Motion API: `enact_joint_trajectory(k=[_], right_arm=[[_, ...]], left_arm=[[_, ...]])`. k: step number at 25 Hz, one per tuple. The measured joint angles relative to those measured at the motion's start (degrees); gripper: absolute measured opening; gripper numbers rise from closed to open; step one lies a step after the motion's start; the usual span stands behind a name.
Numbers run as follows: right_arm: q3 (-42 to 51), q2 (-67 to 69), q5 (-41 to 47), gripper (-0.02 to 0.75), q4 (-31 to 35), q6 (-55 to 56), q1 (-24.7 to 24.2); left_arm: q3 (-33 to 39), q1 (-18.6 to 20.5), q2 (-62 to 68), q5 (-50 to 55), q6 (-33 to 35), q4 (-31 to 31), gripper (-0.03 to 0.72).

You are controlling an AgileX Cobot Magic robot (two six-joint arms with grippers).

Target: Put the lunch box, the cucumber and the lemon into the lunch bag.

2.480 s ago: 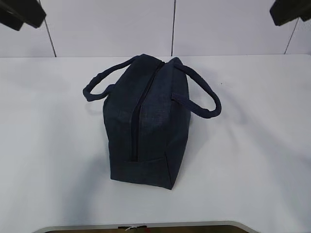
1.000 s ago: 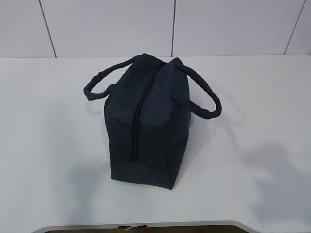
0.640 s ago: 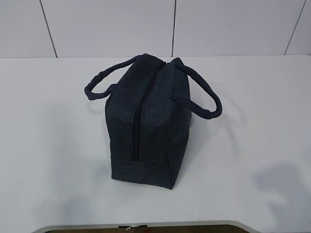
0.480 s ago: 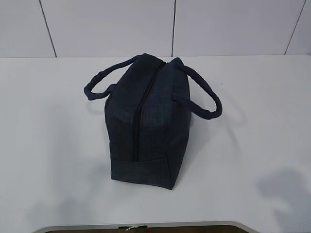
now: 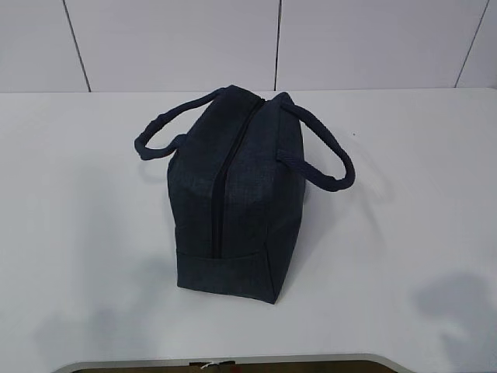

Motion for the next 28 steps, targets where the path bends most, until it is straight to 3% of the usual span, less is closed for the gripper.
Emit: enact_joint_trajectory(k=[7,16,20,28], right_arm=[[0.0,-2.5,0.0,0.374,-0.5,0.0,-1.1],[0.0,-6.5,0.0,0.374,-1.8,-0.1,-12.2],[0.0,-6.5,0.0,0.374,-1.9,-0.1,-16.2],[0.0,-6.5,0.0,0.374,-2.0,-0.1,-17.4]], left_arm=[[0.1,1.1,0.0,0.0,-0.1,0.2,0.245],[0.2,9.2,0.0,-0.1,-0.2,0.2,0.244],[0.2,11.0,0.0,-0.1,-0.2,0.2,0.244],[0.2,11.4,0.0,-0.1,-0.2,0.2,0.244]])
